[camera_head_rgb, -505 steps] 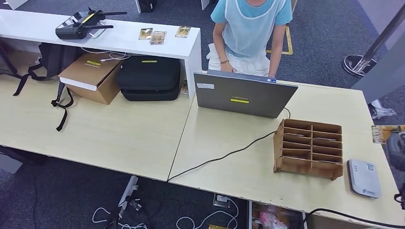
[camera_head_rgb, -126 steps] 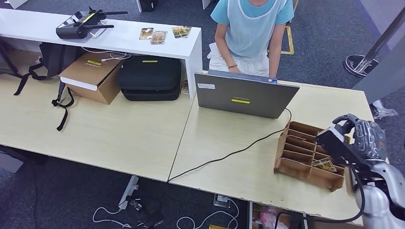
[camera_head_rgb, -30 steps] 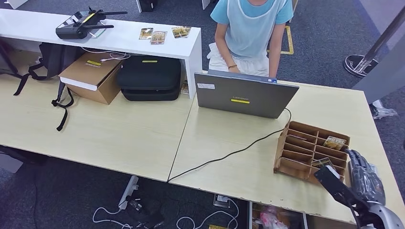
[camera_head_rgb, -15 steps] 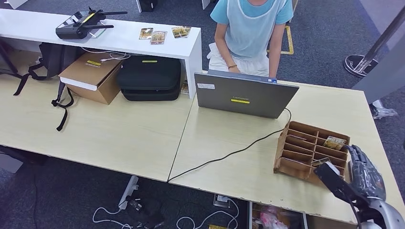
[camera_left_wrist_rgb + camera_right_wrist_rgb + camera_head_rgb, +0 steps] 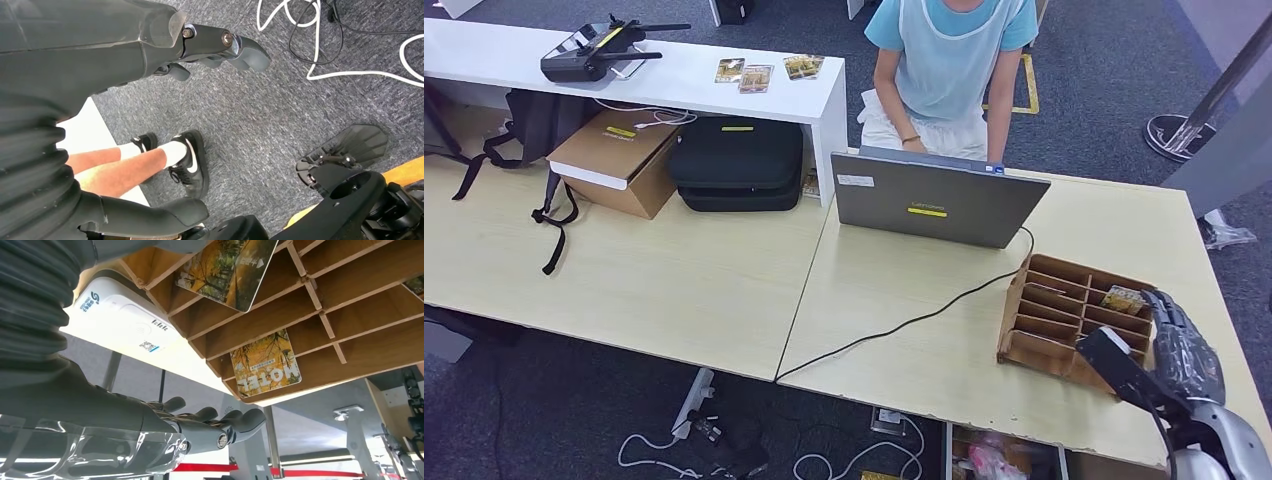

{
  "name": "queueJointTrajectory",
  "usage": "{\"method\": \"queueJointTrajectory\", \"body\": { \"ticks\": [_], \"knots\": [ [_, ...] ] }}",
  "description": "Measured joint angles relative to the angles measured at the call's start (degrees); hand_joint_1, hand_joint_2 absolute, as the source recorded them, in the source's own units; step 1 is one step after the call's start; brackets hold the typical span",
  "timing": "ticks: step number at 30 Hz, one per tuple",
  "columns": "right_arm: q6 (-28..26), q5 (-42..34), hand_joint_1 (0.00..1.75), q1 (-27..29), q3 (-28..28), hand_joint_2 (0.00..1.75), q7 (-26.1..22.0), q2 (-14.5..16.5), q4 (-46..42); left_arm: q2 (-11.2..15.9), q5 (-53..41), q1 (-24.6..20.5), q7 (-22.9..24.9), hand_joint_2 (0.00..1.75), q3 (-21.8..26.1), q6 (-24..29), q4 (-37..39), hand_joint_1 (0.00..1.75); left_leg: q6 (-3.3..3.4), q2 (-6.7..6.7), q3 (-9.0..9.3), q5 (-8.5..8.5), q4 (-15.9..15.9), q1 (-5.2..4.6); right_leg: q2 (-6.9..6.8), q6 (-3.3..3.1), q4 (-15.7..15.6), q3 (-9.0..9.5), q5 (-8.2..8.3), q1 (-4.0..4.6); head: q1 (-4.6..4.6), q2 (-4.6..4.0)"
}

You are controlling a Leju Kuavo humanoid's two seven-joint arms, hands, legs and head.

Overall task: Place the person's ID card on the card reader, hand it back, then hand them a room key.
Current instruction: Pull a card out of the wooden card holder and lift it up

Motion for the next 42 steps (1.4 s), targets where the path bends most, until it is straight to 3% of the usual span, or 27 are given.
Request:
{"method": "queueJointTrajectory", "body": {
  "ticks": [9, 14, 18, 20, 22, 27, 34, 42],
  "knots": [
    [0.3, -0.3, 0.28, 1.1, 0.2, 1.75, 0.6, 0.0, -0.2, -0.2, -0.7, -0.4, 0.0, 1.75, 0.0, -0.3, 0.0, 0.0, 0.0, 0.0, 0.0, 0.0, 0.0, 0.0, 0.0, 0.0, 0.0, 0.0, 0.0, 0.0, 0.01, 0.0],
    [0.8, -0.4, 0.51, 2.3, 0.2, 1.75, 1.1, 0.0, -0.9, -0.3, -1.3, -0.7, 0.0, 1.75, 0.0, -0.5, 0.0, 0.0, 0.0, 0.0, 0.01, 0.0, 0.0, 0.0, 0.01, 0.0, 0.0, -0.01, 0.0, 0.0, 0.01, 0.0],
    [1.0, -0.5, 0.93, 3.0, 0.1, 1.75, 1.1, 0.0, -1.3, -0.4, -1.4, -0.8, 0.0, 1.75, 0.0, -0.6, 0.0, 0.0, 0.0, 0.01, 0.01, 0.0, 0.0, 0.0, 0.02, 0.0, 0.0, -0.01, 0.0, 0.0, 0.01, 0.0],
    [1.1, -0.6, 0.78, 3.1, 0.1, 1.75, 1.1, 0.0, -1.4, -0.5, -1.4, -0.8, 0.0, 1.75, 0.0, -0.6, 0.0, 0.0, 0.0, 0.01, 0.01, 0.0, 0.0, 0.0, 0.02, 0.0, 0.0, -0.01, 0.0, 0.0, 0.01, 0.0],
    [1.4, -0.6, 0.47, 3.1, 0.1, 1.75, 1.1, 0.0, -1.4, -0.5, -1.3, -0.8, 0.0, 1.75, 0.0, -0.6, 0.0, 0.0, 0.0, 0.01, 0.0, 0.0, 0.0, 0.0, 0.02, 0.0, 0.0, -0.01, 0.0, 0.0, 0.01, 0.0],
    [1.8, -0.6, 0.24, 2.7, 0.2, 1.75, 1.1, 0.0, -1.3, -0.5, -0.8, -0.8, 0.0, 1.75, 0.0, -0.4, 0.0, 0.0, 0.0, 0.0, 0.0, 0.0, 0.0, 0.0, 0.02, 0.0, 0.0, 0.0, 0.0, 0.0, 0.01, 0.0],
    [1.8, -0.6, 0.09, 1.9, 0.6, 1.75, 1.1, 0.0, -1.0, -0.5, -0.5, -0.8, 0.0, 1.75, 0.0, -0.4, 0.0, 0.0, 0.0, 0.0, -0.01, 0.0, 0.0, 0.0, 0.0, 0.0, 0.0, 0.0, 0.0, 0.0, 0.01, 0.0],
    [2.0, -0.5, 0.11, 1.1, 0.9, 1.75, 1.1, 0.0, -0.7, -0.5, -0.3, -0.7, 0.0, 1.75, 0.1, -0.1, 0.0, 0.0, 0.0, 0.0, -0.03, 0.0, 0.0, 0.0, 0.0, 0.0, 0.0, 0.0, 0.0, 0.0, 0.0, 0.0]
  ]
}}
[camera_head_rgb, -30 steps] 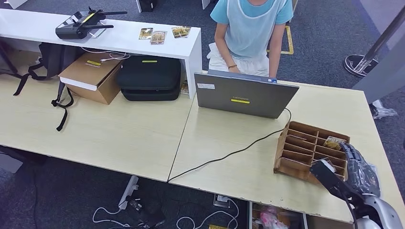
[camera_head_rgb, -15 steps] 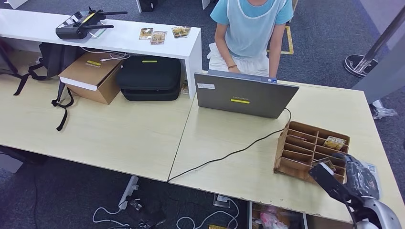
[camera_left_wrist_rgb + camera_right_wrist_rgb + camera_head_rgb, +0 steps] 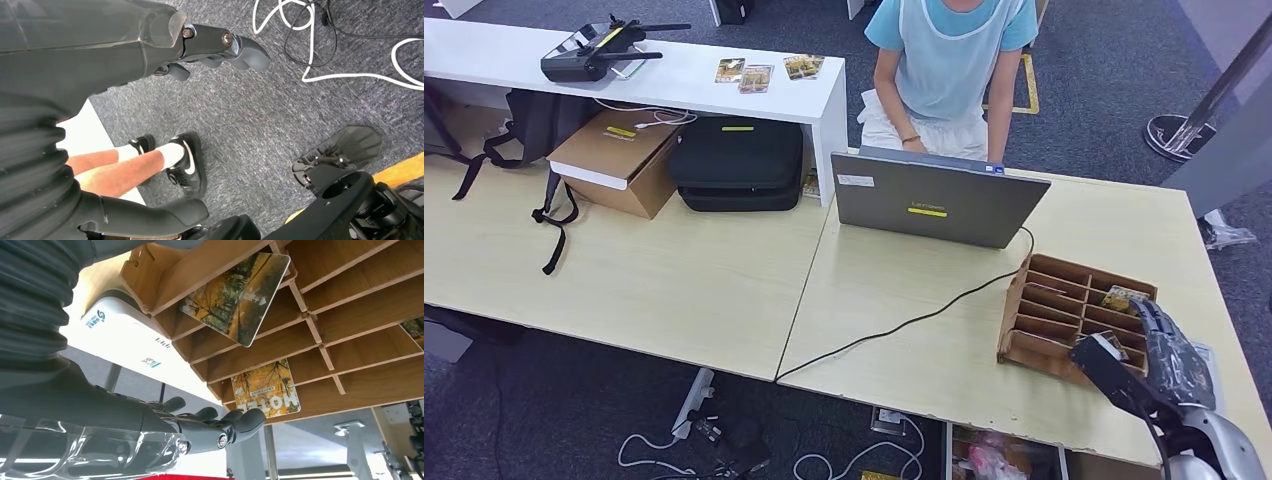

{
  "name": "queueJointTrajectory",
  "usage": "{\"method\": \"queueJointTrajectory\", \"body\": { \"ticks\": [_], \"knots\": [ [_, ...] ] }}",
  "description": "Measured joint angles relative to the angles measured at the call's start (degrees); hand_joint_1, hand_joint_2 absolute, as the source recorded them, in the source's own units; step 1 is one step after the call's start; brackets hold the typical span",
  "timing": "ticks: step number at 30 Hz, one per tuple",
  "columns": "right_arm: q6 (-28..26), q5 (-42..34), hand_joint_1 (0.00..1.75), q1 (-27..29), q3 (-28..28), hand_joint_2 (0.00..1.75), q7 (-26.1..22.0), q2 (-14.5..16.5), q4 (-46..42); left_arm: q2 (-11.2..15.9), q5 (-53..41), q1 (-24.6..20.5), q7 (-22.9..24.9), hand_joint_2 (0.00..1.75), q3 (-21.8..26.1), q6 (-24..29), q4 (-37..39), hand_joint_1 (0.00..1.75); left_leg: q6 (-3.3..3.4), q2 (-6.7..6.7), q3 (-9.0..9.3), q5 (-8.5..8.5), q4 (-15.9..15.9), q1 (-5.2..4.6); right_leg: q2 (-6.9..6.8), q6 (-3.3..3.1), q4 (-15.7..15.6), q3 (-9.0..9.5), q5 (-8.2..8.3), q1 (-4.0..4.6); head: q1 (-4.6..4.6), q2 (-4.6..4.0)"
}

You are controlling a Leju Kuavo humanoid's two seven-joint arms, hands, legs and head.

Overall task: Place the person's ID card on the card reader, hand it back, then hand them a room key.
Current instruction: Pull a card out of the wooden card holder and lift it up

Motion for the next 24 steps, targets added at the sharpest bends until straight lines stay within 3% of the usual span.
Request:
{"method": "queueJointTrajectory", "body": {
  "ticks": [10, 12, 16, 17, 24],
  "knots": [
    [0.0, 0.1, 0.19, -0.4, 0.8, 1.75, -1.1, 0.0, 0.3, 0.0, -0.2, 0.1, 0.0, 1.75, 0.1, 0.0, 0.0, 0.0, 0.0, 0.0, 0.0, 0.0, 0.0, 0.0, 0.0, 0.0, 0.0, 0.0, 0.0, 0.0, 0.0, 0.0],
    [0.0, 0.1, 0.36, -0.4, 0.9, 1.75, -1.1, 0.0, 0.3, 0.0, -0.2, 0.1, 0.0, 1.75, 0.2, 0.0, 0.0, 0.0, 0.0, 0.0, 0.0, 0.0, 0.0, 0.0, 0.0, 0.0, 0.0, 0.0, 0.0, 0.0, 0.01, 0.0],
    [-0.1, 0.1, 1.17, -0.4, 1.3, 1.75, -1.1, 0.0, 0.2, -0.1, -0.3, 0.1, 0.0, 1.75, 0.2, 0.0, 0.0, 0.0, 0.0, 0.0, 0.01, 0.0, 0.0, 0.0, 0.0, 0.0, 0.0, -0.01, 0.0, 0.0, 0.01, 0.0],
    [-0.1, 0.1, 1.28, -0.3, 1.4, 1.75, -1.2, 0.0, 0.1, -0.1, -0.4, 0.1, 0.0, 1.75, 0.2, 0.1, 0.0, 0.0, 0.0, 0.0, 0.01, 0.0, 0.0, 0.0, 0.0, 0.0, 0.0, -0.01, 0.0, 0.0, 0.01, 0.0],
    [-0.2, -0.5, 1.41, 1.8, 1.4, 1.75, -0.1, -0.6, -1.6, -0.3, -1.7, 0.1, 0.0, 1.75, 0.2, 0.0, 0.0, 0.0, 0.0, 0.0, 0.01, 0.0, 0.0, 0.0, 0.0, 0.0, 0.0, -0.02, 0.0, 0.0, 0.0, 0.0]
  ]
}}
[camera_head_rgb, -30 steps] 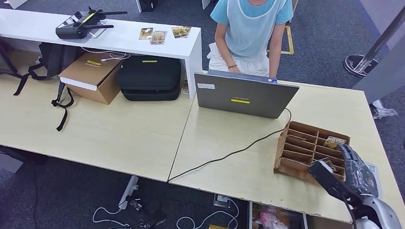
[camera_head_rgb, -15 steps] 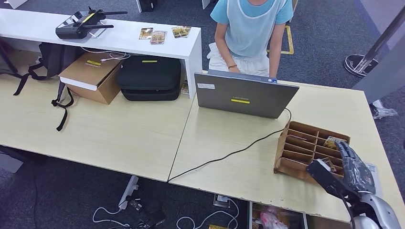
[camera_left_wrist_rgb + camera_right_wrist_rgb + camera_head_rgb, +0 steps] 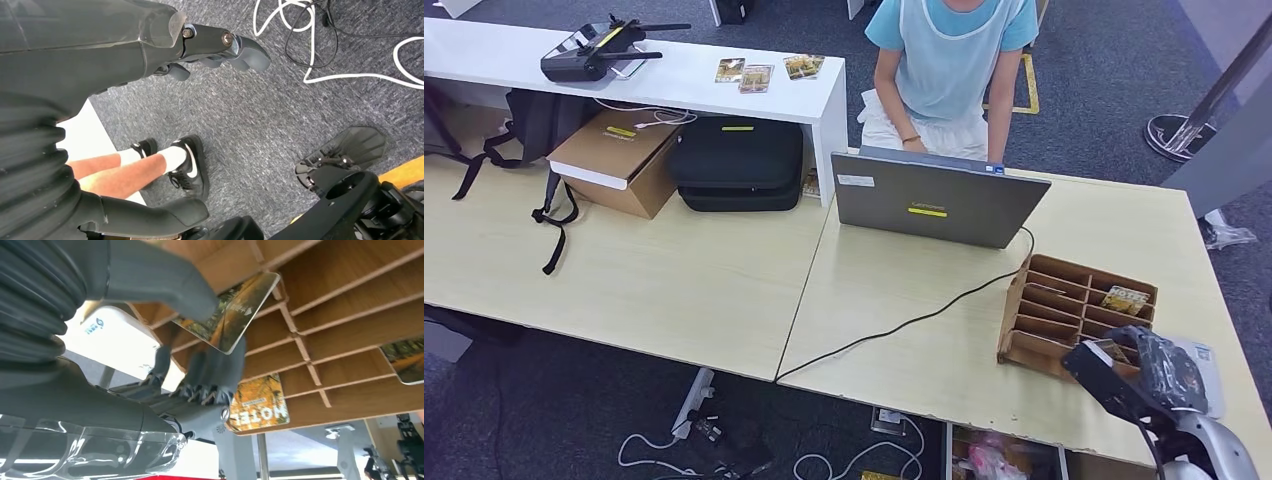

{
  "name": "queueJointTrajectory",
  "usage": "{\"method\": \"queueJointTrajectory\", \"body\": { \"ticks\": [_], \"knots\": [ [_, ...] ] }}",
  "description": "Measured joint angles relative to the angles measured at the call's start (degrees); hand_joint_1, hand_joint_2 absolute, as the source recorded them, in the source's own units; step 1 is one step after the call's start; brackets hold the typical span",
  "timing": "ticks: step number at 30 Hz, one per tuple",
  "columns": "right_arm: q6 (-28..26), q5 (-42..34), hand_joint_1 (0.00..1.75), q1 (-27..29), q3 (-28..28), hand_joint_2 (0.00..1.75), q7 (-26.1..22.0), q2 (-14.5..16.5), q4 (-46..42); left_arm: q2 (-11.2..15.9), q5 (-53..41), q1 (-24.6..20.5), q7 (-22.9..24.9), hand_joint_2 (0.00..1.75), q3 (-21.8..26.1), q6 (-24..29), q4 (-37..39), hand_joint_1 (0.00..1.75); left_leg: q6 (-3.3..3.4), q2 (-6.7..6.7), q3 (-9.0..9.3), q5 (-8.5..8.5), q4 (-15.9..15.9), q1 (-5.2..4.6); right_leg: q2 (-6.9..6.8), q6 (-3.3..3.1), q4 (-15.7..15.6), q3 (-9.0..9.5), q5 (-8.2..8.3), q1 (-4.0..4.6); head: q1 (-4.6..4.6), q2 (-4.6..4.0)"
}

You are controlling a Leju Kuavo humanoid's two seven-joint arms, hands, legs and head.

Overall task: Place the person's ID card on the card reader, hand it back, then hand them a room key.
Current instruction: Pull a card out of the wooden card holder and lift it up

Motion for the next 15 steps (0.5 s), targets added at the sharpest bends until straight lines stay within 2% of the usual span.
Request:
{"method": "queueJointTrajectory", "body": {
  "ticks": [10, 15],
  "knots": [
    [0.0, -0.5, 1.37, 2.6, -0.8, 1.75, 1.1, -0.3, -3.6, 0.0, -0.3, 0.0, 0.0, 1.75, 0.0, -0.3, 0.0, 0.0, 0.0, 0.01, 0.0, 0.0, 0.0, 0.0, 0.01, 0.0, 0.0, -0.01, 0.0, 0.0, 0.0, 0.0],
    [0.0, -0.6, 1.42, 3.0, -0.9, 1.75, 1.2, -0.3, -4.4, 0.0, -0.5, 0.0, 0.0, 1.75, 0.0, -0.2, -0.3, 0.0, 0.0, 0.01, 0.0, 0.0, 0.0, 0.0, 0.02, 0.0, 0.0, 0.0, 0.0, 0.0, 0.01, 0.0]
  ]
}}
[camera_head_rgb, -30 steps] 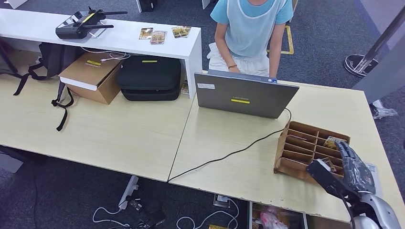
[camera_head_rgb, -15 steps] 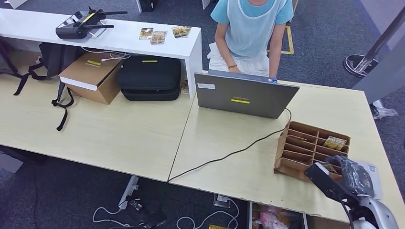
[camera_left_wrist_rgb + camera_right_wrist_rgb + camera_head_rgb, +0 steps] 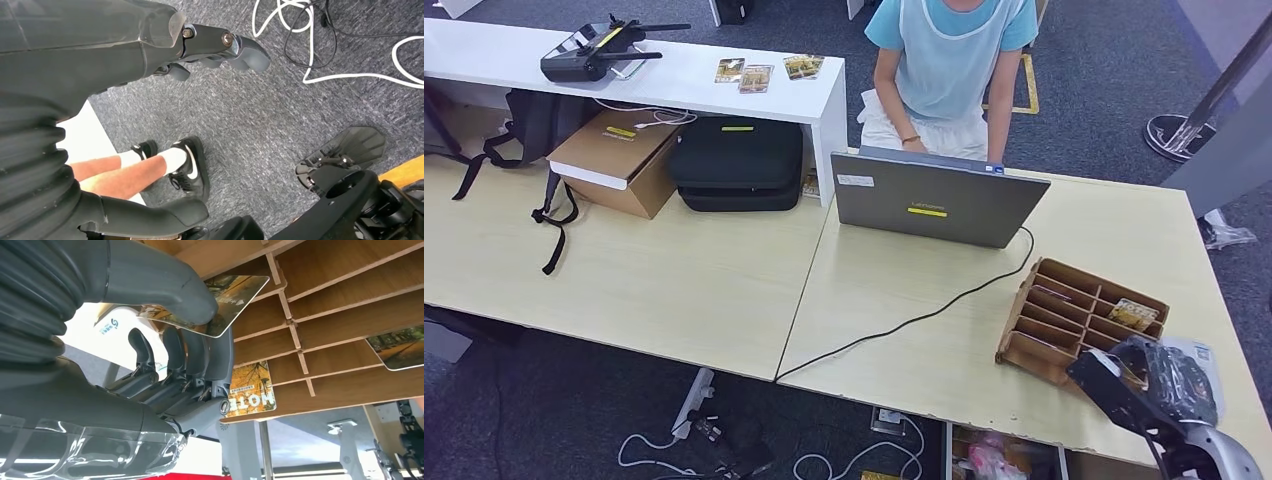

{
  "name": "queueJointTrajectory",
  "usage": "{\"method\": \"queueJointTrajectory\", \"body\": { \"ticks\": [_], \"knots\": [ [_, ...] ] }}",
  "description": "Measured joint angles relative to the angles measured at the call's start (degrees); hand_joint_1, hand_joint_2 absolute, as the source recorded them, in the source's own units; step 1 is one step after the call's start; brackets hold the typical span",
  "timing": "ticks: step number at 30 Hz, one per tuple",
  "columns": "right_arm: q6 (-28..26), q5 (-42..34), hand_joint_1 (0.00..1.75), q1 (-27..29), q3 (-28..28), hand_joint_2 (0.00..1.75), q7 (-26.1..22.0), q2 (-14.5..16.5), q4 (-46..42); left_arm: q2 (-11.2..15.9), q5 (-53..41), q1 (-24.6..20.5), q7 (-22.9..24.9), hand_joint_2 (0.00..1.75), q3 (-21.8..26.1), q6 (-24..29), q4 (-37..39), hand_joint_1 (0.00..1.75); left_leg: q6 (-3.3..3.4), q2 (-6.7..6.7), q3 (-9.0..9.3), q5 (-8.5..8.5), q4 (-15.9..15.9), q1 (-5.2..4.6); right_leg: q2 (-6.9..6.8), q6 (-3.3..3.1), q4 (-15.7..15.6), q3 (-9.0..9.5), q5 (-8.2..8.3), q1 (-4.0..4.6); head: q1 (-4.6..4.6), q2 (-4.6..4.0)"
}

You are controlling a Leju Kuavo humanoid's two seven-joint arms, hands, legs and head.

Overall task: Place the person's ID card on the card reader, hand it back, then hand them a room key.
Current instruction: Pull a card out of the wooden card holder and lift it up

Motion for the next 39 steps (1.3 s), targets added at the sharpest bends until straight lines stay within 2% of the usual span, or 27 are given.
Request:
{"method": "queueJointTrajectory", "body": {
  "ticks": [4, 11, 24, 35, 39],
  "knots": [
    [0.0, 0.0, 1.48, 0.1, -0.2, 1.75, 0.0, 0.0, -0.4, 0.0, 0.0, 0.1, 0.0, 1.75, 0.0, 0.0, -0.1, 0.0, 0.0, 0.0, -0.01, 0.0, 0.0, 0.0, 0.0, 0.0, 0.0, 0.0, 0.0, 0.0, -0.01, 0.0],
    [-1.6, 0.0, 1.74, -1.0, -0.2, 1.75, -1.8, 0.1, -0.3, 0.0, 0.5, 0.5, 0.0, 1.75, 0.2, 0.7, -0.2, 0.0, 0.0, 0.0, -0.03, 0.0, 0.0, 0.0, 0.0, 0.0, 0.0, 0.0, 0.0, 0.0, -0.01, 0.0],
    [-8.1, -3.5, 1.75, -9.5, 1.0, 1.75, -10.2, 1.8, -0.5, 0.2, -0.6, -0.1, 0.0, 1.75, 0.9, -1.5, -0.2, 0.0, -0.02, 0.0, -0.03, 0.04, 0.0, 0.0, 0.0, -0.01, 0.0, 0.01, 0.01, 0.0, 0.0, 0.0],
    [-6.7, -2.5, 1.75, -25.1, 9.9, 1.75, -11.2, 2.8, 4.7, -0.1, -2.6, -2.2, 0.0, 1.75, 0.3, -3.8, -0.2, 0.0, -0.09, 0.03, -0.03, 0.11, 0.0, 0.0, 0.04, -0.07, 0.1, 0.01, 0.07, 0.0, 0.0, 0.0],
    [-5.4, -1.8, 1.75, -35.0, 14.4, 1.75, -11.2, 4.7, 11.8, -0.6, -2.9, -3.6, 0.0, 1.75, -0.3, -4.8, -0.1, 0.0, -0.16, 0.23, -0.07, 0.17, 0.0, 0.0, 0.24, -0.14, 0.1, -0.1, 0.18, 0.0, -0.01, 0.0]
  ]
}}
